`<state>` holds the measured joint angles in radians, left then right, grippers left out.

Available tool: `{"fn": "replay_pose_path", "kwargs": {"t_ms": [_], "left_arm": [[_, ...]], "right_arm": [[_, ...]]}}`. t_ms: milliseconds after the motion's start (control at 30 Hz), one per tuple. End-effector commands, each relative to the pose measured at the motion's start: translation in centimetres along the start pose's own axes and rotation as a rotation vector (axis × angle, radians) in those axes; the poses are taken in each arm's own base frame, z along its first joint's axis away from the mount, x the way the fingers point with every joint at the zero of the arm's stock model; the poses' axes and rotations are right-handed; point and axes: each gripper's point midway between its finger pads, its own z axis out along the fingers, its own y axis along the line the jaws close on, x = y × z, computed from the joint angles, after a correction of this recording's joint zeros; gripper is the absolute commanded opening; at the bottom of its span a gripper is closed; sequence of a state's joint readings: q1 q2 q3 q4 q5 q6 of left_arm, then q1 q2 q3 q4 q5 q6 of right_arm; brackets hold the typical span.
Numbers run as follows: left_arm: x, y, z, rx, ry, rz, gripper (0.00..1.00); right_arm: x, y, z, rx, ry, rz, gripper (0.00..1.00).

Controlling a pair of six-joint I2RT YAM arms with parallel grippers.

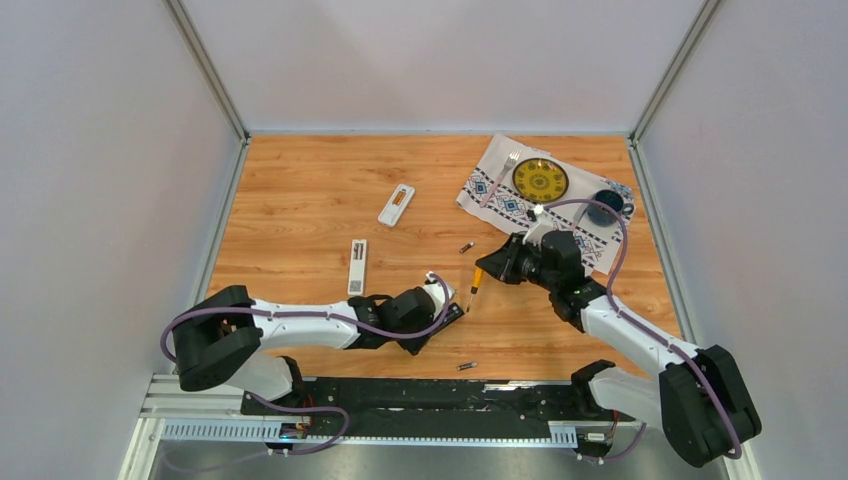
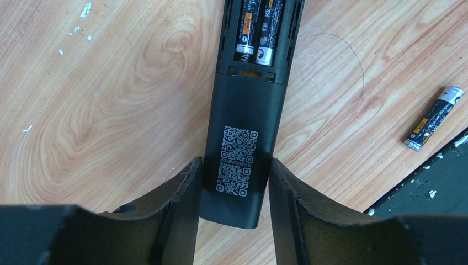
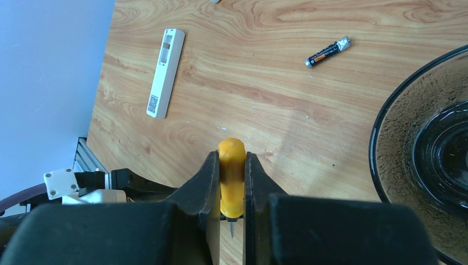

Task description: Unload the batteries from the remote control

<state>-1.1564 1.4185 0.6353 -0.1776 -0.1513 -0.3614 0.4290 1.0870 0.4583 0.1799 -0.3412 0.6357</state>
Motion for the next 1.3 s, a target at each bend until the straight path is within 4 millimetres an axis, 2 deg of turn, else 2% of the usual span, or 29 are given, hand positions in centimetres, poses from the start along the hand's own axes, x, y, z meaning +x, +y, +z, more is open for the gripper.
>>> {"fn": "replay_pose_path", "kwargs": {"t_ms": [0,200,367,433,633,733,1000,1267], "left_arm": [[1.9,-2.0,-0.1,0.092,0.050,0.003,0.49],[2.7,-2.7,0.0,0.077,0.072,0.024,0.54],[2.5,-2.6,-0.3,0.041,0.057,0.036,0.56],[2.1,-2.6,-0.8,0.044,0.038,0.034,0.86],[0.4,-2.2,-2.6,0.041,-0.046,0.026,0.86],[0.4,-1.9,-3.0,0.034,-0.062,0.024,0.86],[1.3,-1.8,-1.9,0.026,-0.037,0.021,0.84],[1.3,-1.1,-0.8,-0.013,-0.053,0.018,0.82]], "right_arm": [[-2.0,1.5,0.4,-0.042,-0.057,-0.033,0.00],[-2.0,1.5,0.4,-0.035,-0.057,-0.045,0.00],[-1.9,1.7,0.5,-0.041,-0.049,-0.049,0.00],[-1.8,1.8,0.5,-0.042,-0.046,-0.049,0.00],[-1.6,1.9,0.5,-0.043,-0.042,-0.054,0.00],[-1.6,2.0,0.6,-0.043,-0.040,-0.056,0.00],[-1.4,2.0,0.8,-0.044,-0.029,-0.062,0.00],[-1.6,2.1,0.5,-0.038,-0.027,-0.088,0.00]]}}
